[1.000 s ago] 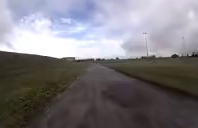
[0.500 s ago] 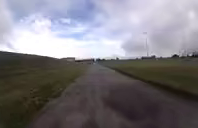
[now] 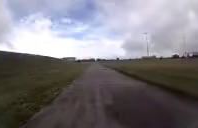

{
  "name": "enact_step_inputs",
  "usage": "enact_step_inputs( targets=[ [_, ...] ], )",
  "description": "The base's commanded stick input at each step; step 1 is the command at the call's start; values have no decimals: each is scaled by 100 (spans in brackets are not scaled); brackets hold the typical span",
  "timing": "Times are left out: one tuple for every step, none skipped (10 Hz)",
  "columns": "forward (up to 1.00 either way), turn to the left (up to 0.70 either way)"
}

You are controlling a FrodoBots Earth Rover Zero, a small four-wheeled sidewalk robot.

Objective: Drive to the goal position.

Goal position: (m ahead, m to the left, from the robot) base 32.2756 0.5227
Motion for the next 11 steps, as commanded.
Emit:
enact_step_inputs(
  targets=[
    [70, 0],
    [70, 0],
    [70, 0],
    [70, 0],
    [70, 0],
    [70, 0],
    [70, 0],
    [70, 0],
    [70, 0],
    [70, 0],
    [70, 0]
  ],
)
